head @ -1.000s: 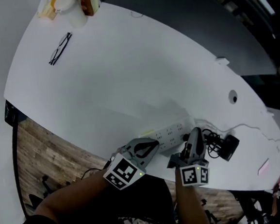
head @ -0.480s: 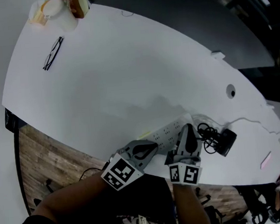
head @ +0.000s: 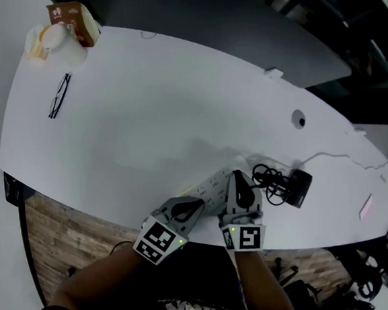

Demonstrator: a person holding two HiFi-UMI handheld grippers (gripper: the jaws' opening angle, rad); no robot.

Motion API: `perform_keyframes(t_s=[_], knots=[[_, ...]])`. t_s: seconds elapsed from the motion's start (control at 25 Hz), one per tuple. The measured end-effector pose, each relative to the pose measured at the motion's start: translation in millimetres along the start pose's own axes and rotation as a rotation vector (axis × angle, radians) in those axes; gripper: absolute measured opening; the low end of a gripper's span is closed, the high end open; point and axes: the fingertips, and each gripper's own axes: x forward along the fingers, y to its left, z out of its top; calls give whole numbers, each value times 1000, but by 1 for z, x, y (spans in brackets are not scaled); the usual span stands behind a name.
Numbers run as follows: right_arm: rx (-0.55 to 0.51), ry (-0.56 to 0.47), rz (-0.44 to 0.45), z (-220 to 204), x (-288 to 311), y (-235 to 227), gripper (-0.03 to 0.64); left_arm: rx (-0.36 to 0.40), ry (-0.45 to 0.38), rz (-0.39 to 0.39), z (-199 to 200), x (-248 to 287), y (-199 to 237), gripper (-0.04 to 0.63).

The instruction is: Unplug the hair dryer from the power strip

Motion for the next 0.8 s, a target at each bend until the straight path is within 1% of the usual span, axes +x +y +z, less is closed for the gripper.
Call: perform_keyframes(t_s=[0.04,0.16,0.24,0.28,0.32,0.36,0.52,0.64,0.72,0.8], knots=[[8,12,9,-1,-1,0,43,6,2,3,0,0,0,27],[-10,54,30,-3,-2,0,43,16,10,11,1,1,3,28],[-8,100,69,-7,-2,4,51,23,17,17,1,1,4,27],[-6,131,103,-12,-2,8,136,30,20,22,1,1,4,26],[-6,157,133,-16,-3,12,252,38,21,27,1,1,4,26],[-9,168,147,-18,-4,13,253,45,22,33,1,1,4,26],[-10,215,153,-24,-16,7,253,52,26,40,0,3,5,27],[42,223,179,-21,-19,4,253,67,33,47,-1,2,4,28],[101,281,184,-20,-17,2,252,73,35,53,0,3,3,28],[179,387,223,-25,-10,5,248,75,31,57,1,4,4,28]])
